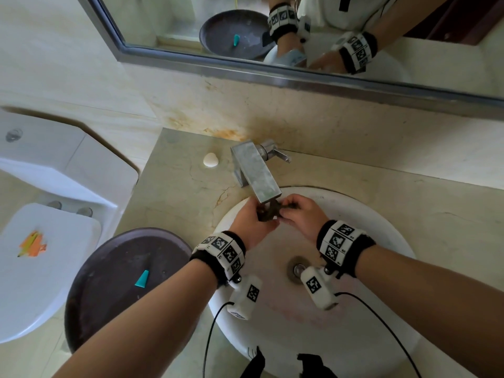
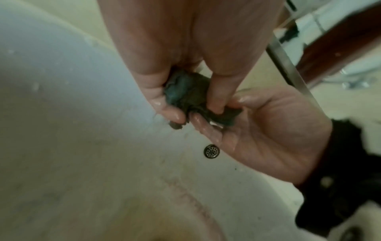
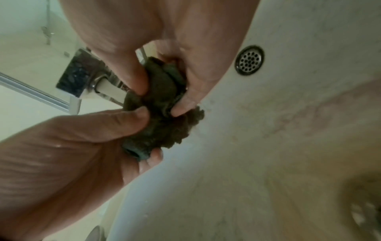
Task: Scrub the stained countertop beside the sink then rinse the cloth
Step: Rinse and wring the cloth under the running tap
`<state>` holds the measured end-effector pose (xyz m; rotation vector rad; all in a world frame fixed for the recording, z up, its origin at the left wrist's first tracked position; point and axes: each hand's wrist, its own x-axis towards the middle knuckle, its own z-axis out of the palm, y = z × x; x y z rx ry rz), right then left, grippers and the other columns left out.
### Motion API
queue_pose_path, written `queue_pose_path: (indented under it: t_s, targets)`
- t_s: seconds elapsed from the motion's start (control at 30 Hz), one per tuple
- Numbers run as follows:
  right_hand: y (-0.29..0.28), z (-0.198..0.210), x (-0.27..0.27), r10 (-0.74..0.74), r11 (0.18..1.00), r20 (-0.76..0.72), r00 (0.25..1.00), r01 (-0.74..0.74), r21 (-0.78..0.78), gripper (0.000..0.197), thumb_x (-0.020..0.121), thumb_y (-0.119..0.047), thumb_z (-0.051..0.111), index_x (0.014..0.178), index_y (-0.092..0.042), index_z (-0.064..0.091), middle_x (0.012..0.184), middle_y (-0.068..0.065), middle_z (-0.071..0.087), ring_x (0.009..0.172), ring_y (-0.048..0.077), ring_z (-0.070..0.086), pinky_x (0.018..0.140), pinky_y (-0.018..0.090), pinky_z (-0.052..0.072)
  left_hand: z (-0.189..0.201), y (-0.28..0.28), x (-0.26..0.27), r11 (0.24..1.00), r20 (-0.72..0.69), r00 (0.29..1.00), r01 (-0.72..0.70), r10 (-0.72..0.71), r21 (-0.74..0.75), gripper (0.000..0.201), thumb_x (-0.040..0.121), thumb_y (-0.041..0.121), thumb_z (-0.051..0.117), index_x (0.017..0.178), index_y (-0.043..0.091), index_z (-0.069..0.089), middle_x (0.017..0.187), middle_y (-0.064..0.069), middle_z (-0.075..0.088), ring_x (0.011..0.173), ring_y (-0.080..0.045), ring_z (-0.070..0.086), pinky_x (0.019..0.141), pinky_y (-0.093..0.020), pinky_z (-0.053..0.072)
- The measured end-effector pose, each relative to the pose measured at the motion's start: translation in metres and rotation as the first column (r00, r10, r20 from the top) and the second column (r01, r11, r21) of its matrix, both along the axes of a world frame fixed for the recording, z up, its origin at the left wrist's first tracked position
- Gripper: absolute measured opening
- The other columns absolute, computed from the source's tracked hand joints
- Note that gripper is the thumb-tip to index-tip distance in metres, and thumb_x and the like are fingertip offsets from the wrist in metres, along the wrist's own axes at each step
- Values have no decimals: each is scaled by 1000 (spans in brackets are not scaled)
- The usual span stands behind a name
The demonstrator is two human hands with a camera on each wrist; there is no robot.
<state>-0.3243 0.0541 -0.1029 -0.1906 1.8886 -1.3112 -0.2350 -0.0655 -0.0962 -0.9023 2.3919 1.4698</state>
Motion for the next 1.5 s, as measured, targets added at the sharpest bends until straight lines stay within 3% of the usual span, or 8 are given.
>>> queue_pose_path:
  t_s: [0.27, 0.37, 0.43, 0.53, 0.97, 1.2, 1.37, 1.5]
  targets:
    - [-4, -2, 0, -8, 999, -75, 997, 5, -36, 45, 74, 17, 42, 81, -25, 55, 97, 6, 66, 98, 25, 59, 88, 43, 51, 2, 7, -6, 923, 135, 959, 277, -249, -266, 8, 81, 17, 61, 89, 15, 64, 88, -5, 67, 86, -23, 64, 78, -34, 54]
    - [-6, 3, 0, -13, 1000, 133, 991, 11, 18, 14, 94, -15, 48, 104, -21, 56, 113, 7, 62, 104, 23, 61, 83, 40, 57, 2, 6, -6, 899, 117, 967, 255, -227, -355, 12, 90, 15, 55, 97, 13, 65, 90, -4, 66, 86, -20, 63, 72, -25, 47]
    - [-8, 6, 0, 125, 980, 84, 989, -136, 148, 26, 96, -40, 49, 115, -23, 55, 105, 3, 64, 88, 17, 66, 66, 31, 57, 3, 7, -7, 896, 125, 961, 275, -246, -348, 16, 93, 15, 51, 97, 14, 66, 89, -3, 67, 81, -20, 65, 69, -26, 50]
    - [-13, 2, 2, 156, 975, -78, 985, -141, 170, 22, 96, -31, 52, 113, -18, 58, 82, 5, 64, 60, 16, 58, 53, 27, 52, 1, 8, -7, 916, 134, 961, 271, -241, -295, 15, 94, 20, 52, 97, 16, 66, 88, -1, 67, 80, -19, 65, 65, -24, 45]
    - [-22, -10, 4, 366, 907, -265, 892, -278, 315, 33, 104, -22, 29, 119, -6, 54, 115, 13, 61, 101, 25, 56, 85, 27, 40, -3, 17, -13, 791, 288, 866, 493, -408, -362, 36, 105, 15, 34, 135, 2, 48, 138, -16, 51, 127, -26, 47, 105, -29, 34]
    - [-17, -10, 2, 288, 950, -274, 918, -237, 206, 24, 102, -15, 33, 116, -10, 53, 104, 8, 62, 96, 22, 59, 78, 26, 45, -1, 5, -6, 952, 34, 956, 293, -291, -83, 41, 85, 25, 69, 122, 14, 56, 106, -4, 66, 98, -19, 63, 85, -28, 50]
    - [-5, -9, -6, 232, 967, -187, 955, -204, 155, 39, 88, 7, 46, 111, -24, 53, 107, 0, 60, 100, 17, 58, 78, 23, 51, -3, -10, 6, 994, -11, 1000, 14, -13, 109, 16, 89, 11, 60, 105, 14, 61, 87, -4, 68, 73, -17, 66, 65, -20, 57]
    - [-3, -13, -9, 185, 973, -199, 962, -150, 176, 40, 80, 6, 57, 110, -20, 60, 109, 2, 64, 103, 19, 59, 89, 30, 51, 0, -11, 6, 973, -43, 993, -96, 107, 208, 15, 84, 0, 60, 93, 11, 65, 82, -11, 70, 75, -28, 68, 77, -39, 60]
